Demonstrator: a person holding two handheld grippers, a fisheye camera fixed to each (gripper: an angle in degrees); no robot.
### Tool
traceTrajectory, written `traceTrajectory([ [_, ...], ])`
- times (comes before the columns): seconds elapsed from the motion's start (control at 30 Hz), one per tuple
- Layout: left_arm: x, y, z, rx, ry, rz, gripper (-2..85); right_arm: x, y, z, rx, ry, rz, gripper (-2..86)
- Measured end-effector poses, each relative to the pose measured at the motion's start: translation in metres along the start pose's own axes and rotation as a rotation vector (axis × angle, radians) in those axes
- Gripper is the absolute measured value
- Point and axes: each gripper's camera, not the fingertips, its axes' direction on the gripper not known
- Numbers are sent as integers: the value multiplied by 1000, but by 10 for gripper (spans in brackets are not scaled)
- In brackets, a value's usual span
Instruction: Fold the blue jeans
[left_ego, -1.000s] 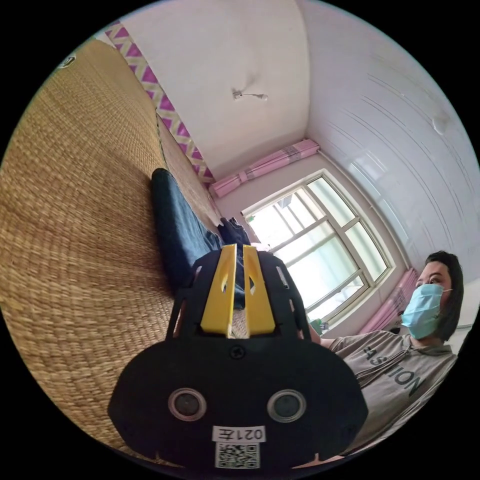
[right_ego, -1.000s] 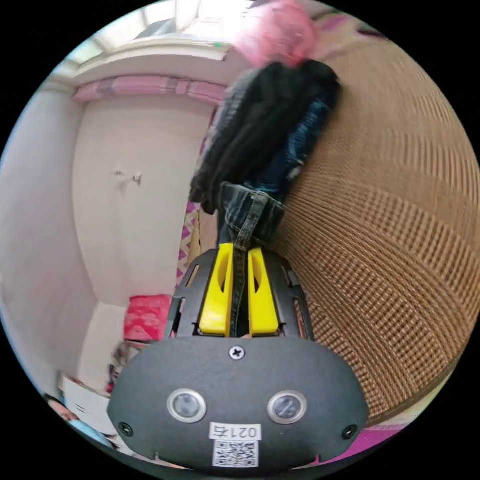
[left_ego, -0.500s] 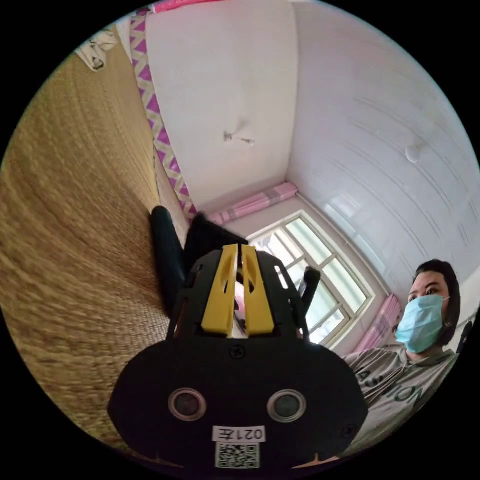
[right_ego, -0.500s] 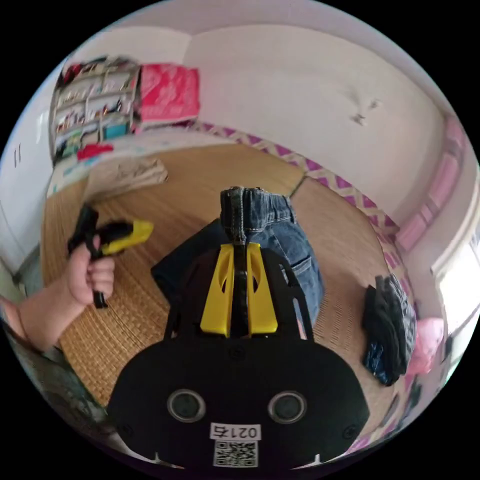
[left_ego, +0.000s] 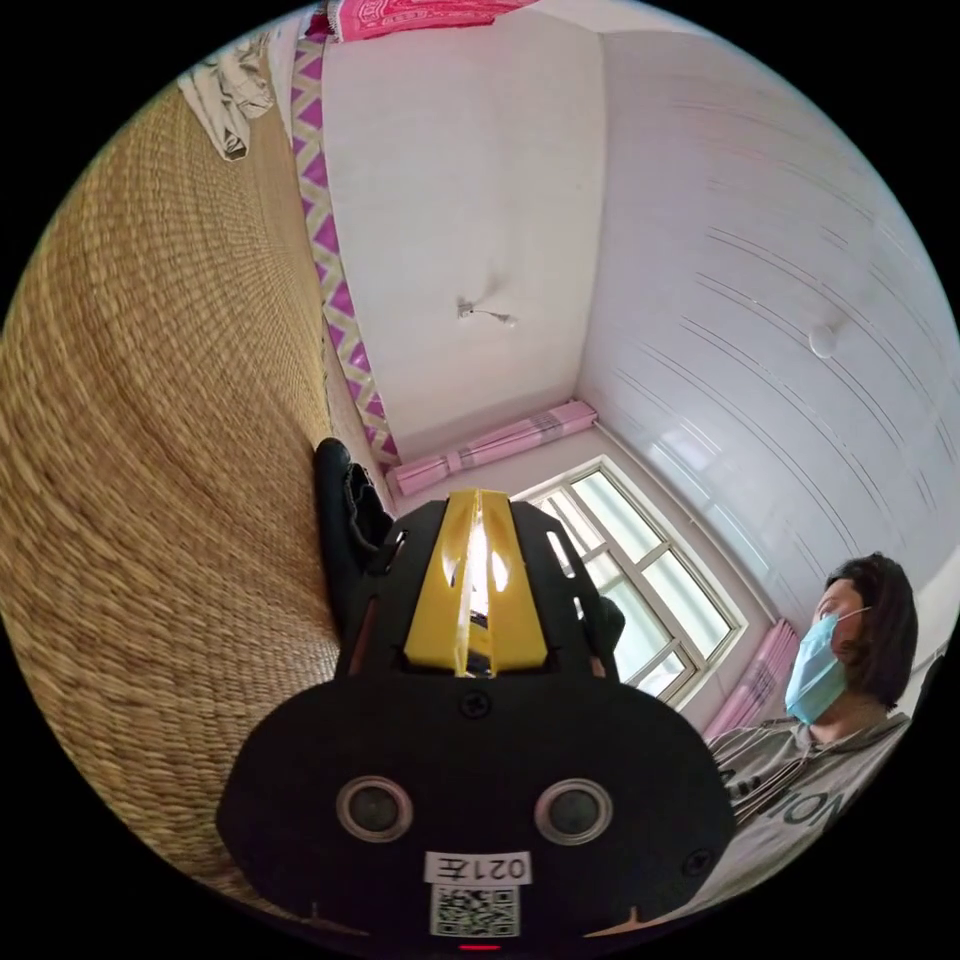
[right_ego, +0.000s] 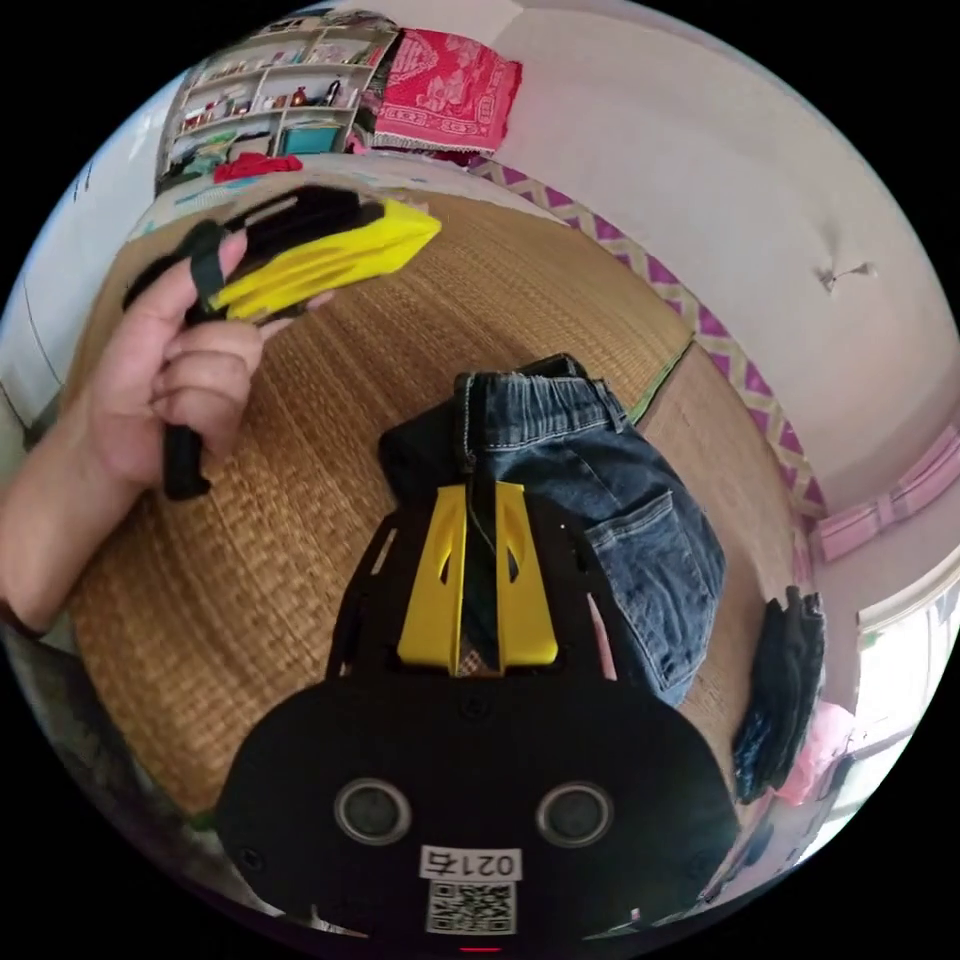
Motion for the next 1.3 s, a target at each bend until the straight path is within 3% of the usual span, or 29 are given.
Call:
traceTrajectory([
  [0.17, -5, -3, -4, 15, -30, 0, -10, 64, 29, -15, 260, 51, 309, -1],
  [0.27, -9, -5, -1, 12, -48, -2, -10, 72, 26, 65, 30, -175, 309, -6],
  [0.5, -16, -14, 17, 7, -42, -17, -10, 83, 75, 107, 16, -250, 225, -9],
  [0.6, -17, -19, 28, 0, -51, -15, -10, 84, 114, 100, 287, -176, 316, -8],
  [0.67, -17, -22, 34, -2, -65, -15, -10, 67, 121, 140, 207, -310, 252, -8],
  [0.7, -19, -25, 40, -7, -72, -18, -9, 54, 124, 185, 54, -397, 239, -8],
  [0.77, -21, -30, 48, -13, -82, -28, -9, 56, 148, 200, 112, -432, 261, -7],
  [0.87, -23, -37, 66, -31, -91, -39, -5, 72, 189, 221, 134, -545, 305, -5],
  [1.0, -14, -51, 107, -125, -173, -30, 32, 106, 295, 209, 270, -365, 451, 6],
  [1.17, 29, -84, 161, -237, -240, 40, 99, 165, 423, 238, 192, -173, 597, 72],
  [1.27, 45, -122, 208, -361, -412, 89, 143, 205, 493, 293, 128, -275, 709, 90],
  [1.3, 42, -137, 227, -417, -455, 88, 154, 217, 517, 325, 106, -400, 755, 93],
])
